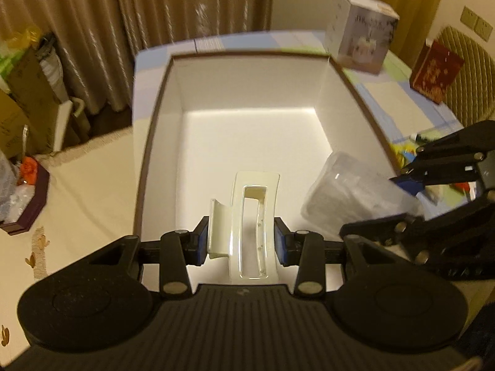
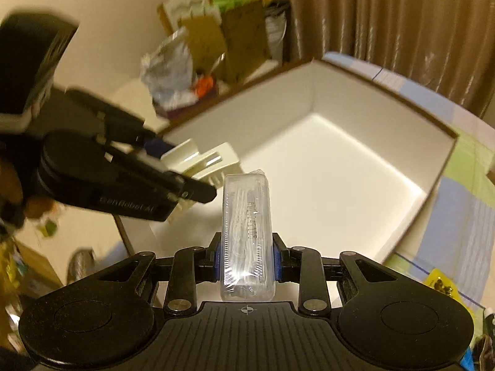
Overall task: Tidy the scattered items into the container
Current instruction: 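Carry the claw clip with left tool while right tool carries the toothpick case into the box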
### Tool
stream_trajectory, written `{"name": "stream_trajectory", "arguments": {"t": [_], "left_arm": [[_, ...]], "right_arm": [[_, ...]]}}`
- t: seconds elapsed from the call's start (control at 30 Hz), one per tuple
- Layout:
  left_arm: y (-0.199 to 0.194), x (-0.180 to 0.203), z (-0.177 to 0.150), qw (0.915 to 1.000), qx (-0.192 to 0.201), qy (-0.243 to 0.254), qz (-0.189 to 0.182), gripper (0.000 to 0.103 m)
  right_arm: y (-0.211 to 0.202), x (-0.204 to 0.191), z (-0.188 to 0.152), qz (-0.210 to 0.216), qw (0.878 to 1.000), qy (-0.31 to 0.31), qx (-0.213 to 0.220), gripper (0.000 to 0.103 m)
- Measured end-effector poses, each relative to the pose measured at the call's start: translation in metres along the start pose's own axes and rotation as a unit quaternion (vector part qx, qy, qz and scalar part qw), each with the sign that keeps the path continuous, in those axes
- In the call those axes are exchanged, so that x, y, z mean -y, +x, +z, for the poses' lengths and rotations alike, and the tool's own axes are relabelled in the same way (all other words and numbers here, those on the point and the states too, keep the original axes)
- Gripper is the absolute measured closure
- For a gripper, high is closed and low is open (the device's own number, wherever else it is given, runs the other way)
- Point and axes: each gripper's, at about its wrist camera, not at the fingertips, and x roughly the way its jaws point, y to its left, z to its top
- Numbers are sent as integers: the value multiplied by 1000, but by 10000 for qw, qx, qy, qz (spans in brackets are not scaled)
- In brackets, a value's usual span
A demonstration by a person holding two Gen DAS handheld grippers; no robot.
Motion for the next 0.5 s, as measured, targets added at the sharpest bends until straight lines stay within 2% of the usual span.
{"name": "stream_trajectory", "arguments": {"t": [0.2, 0.5], "left_arm": [[33, 1, -1, 9985, -498, 215, -115, 67], [51, 4, -7, 9956, -812, 430, -181, 67]], "right_arm": [[31, 0, -4, -129, 9986, -265, -444, 70], [52, 6, -2, -258, 9964, -454, -666, 70]]}}
